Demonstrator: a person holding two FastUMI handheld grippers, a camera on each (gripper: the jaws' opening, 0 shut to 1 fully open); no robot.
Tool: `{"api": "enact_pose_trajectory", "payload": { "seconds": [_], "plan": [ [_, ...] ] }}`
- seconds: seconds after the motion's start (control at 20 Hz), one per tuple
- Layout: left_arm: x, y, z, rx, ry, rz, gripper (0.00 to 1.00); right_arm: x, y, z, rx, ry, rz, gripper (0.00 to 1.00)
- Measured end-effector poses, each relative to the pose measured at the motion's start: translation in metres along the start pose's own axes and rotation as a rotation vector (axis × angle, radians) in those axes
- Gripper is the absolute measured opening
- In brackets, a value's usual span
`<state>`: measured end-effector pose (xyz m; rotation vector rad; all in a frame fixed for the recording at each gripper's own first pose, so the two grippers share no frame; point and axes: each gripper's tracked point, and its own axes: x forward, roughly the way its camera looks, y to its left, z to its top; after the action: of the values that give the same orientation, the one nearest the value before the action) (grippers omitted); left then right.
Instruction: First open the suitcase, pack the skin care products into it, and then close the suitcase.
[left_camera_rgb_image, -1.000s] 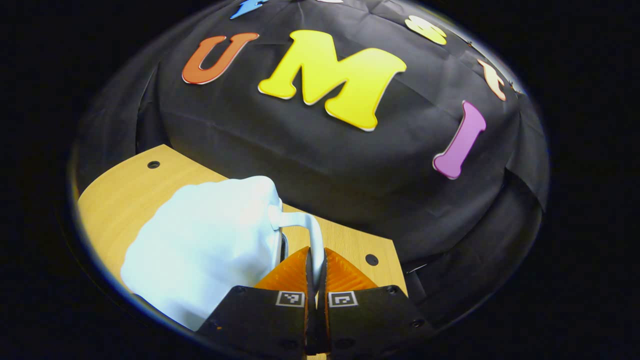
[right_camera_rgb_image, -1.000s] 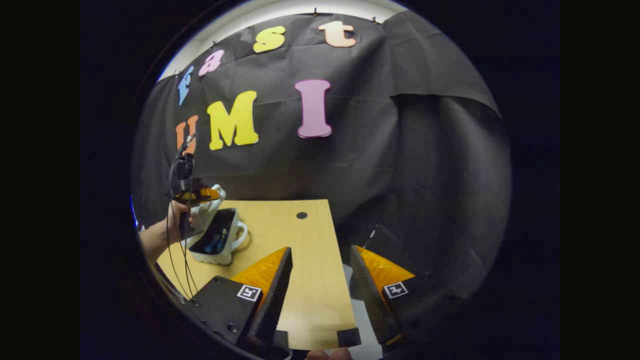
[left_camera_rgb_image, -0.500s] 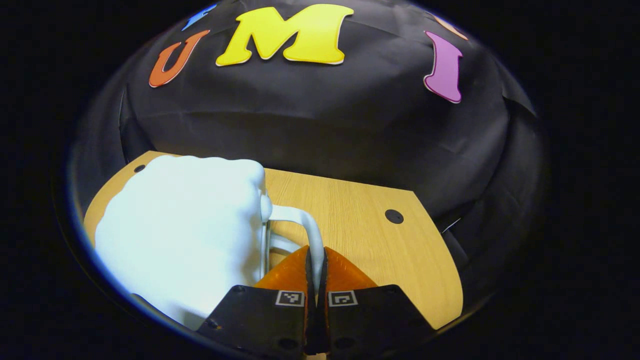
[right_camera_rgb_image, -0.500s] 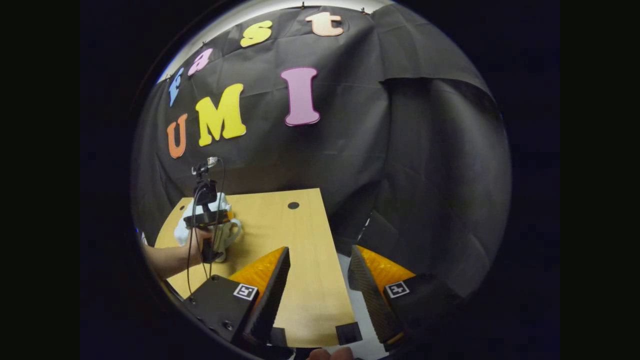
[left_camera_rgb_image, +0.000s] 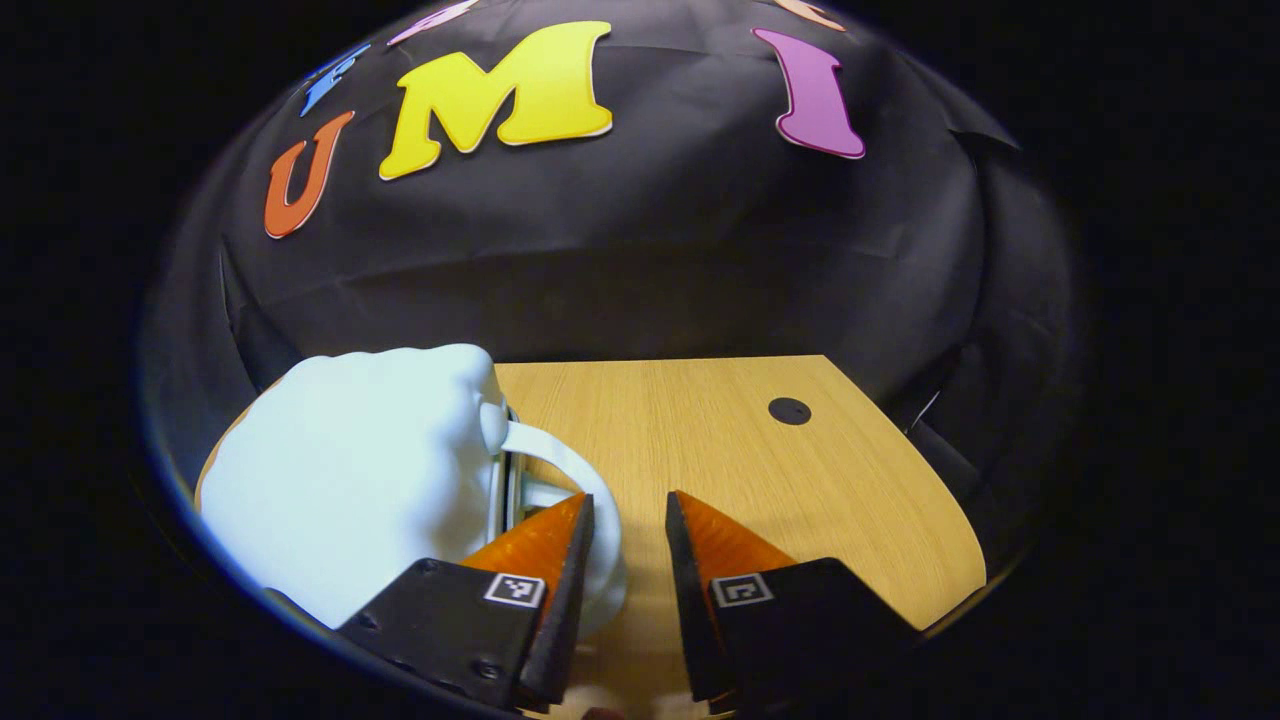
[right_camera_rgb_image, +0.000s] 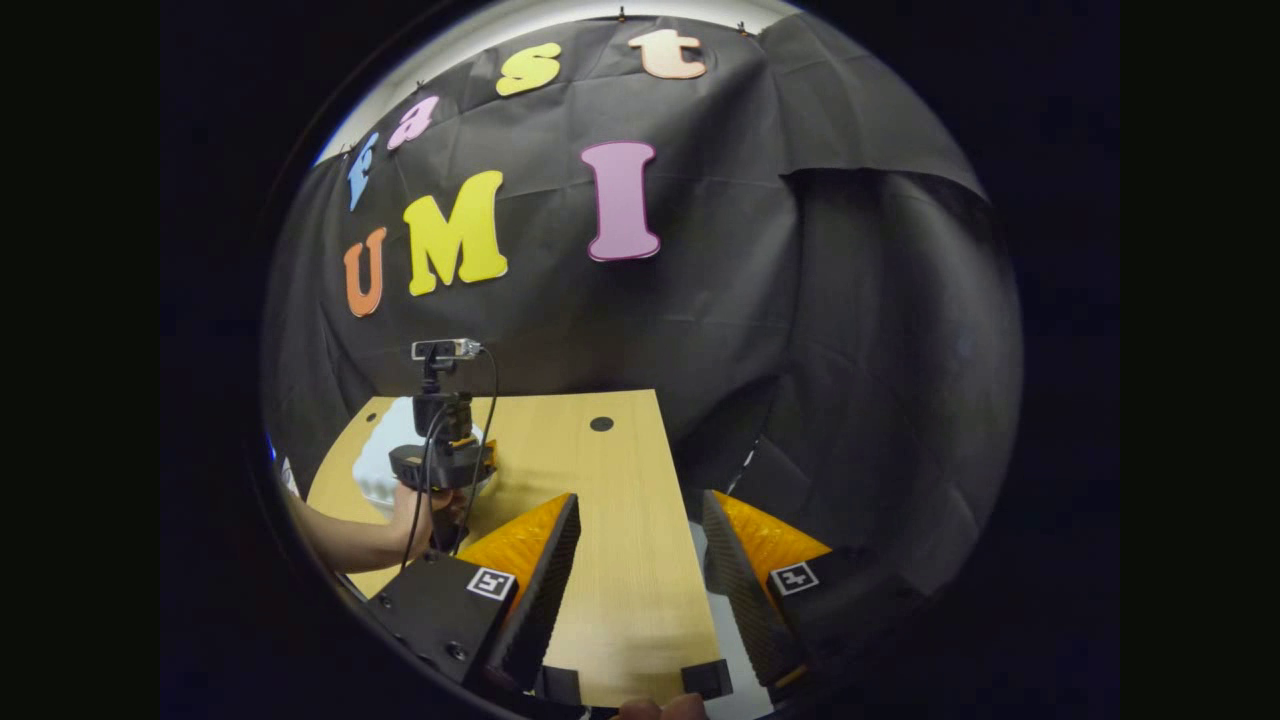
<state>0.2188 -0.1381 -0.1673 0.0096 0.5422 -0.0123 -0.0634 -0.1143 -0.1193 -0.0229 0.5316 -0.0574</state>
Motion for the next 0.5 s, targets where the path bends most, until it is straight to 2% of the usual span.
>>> {"api": "enact_pose_trajectory", "payload": {
  "seconds": [0.05, 0.15, 0.2, 0.5],
  "plan": [
    [-0.011, -0.003, 0.004, -0.018, -0.008, -0.01, 0.6, 0.001, 0.003, 0.004, 0.003, -0.012, 0.009, 0.74],
    [-0.042, -0.002, 0.03, -0.061, -0.07, -0.02, 0.98, 0.007, 0.013, 0.018, 0.013, -0.052, 0.026, 0.74],
    [-0.061, -0.001, 0.047, -0.072, -0.11, -0.033, 0.94, 0.01, 0.021, 0.029, 0.017, -0.082, 0.039, 0.74],
    [-0.191, 0.044, 0.143, -0.1, -0.33, 0.008, 0.97, 0.017, 0.104, 0.108, -0.003, -0.296, 0.175, 0.73]
  ]
}}
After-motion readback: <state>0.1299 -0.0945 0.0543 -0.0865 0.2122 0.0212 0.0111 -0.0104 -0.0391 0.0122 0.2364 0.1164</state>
